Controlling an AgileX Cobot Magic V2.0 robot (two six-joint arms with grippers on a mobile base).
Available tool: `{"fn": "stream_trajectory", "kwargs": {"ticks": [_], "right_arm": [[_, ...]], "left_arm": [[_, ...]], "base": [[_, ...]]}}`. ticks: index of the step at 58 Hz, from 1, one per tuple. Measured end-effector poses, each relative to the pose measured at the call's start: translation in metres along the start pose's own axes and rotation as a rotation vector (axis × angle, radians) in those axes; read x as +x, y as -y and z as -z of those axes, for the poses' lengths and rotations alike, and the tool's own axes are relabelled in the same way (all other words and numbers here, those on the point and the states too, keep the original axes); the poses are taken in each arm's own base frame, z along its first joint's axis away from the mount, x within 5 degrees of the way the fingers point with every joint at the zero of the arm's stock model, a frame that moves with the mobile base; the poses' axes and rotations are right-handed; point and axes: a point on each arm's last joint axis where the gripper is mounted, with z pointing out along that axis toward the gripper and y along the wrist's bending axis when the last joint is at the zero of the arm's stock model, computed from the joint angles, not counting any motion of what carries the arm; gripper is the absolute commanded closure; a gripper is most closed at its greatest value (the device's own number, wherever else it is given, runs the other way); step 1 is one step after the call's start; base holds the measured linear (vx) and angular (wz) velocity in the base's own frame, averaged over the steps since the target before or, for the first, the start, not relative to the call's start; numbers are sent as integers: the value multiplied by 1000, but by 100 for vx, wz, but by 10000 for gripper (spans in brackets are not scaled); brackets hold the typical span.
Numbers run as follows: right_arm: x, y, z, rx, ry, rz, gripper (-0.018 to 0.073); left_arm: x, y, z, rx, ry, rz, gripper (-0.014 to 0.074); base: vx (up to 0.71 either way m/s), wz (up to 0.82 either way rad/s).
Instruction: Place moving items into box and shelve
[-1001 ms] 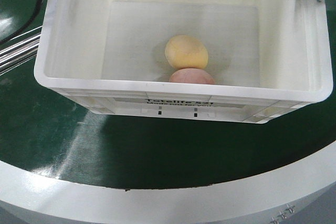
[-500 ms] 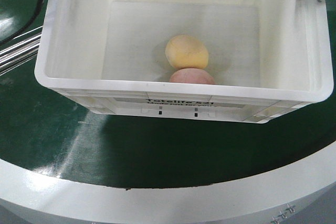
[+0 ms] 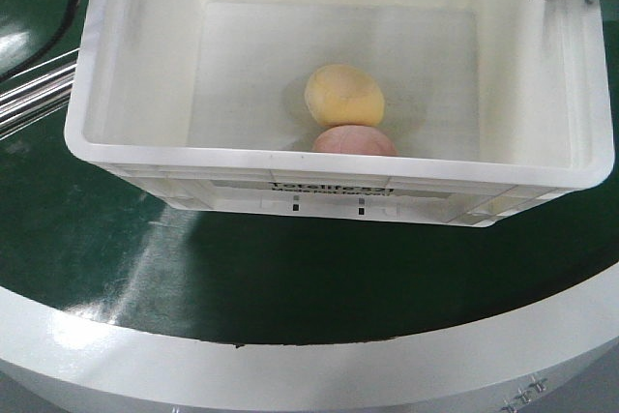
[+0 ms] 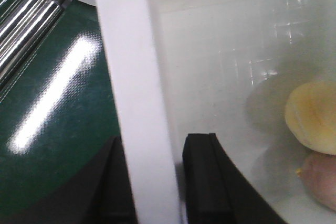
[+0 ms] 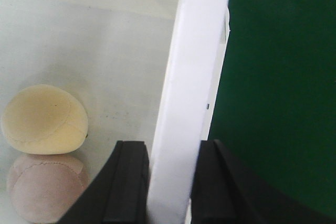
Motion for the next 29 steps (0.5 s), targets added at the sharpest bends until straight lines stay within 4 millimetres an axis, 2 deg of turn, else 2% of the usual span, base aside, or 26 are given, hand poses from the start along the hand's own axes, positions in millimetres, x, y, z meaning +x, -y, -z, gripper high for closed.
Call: {"fn": "stream_trajectory", "kwargs": {"ticks": [29], "right_arm": [[0, 0, 0, 1, 0, 0, 564]], "left_arm": [[0, 0, 0, 1, 0, -1, 596]], "base": [[-2, 9]]}}
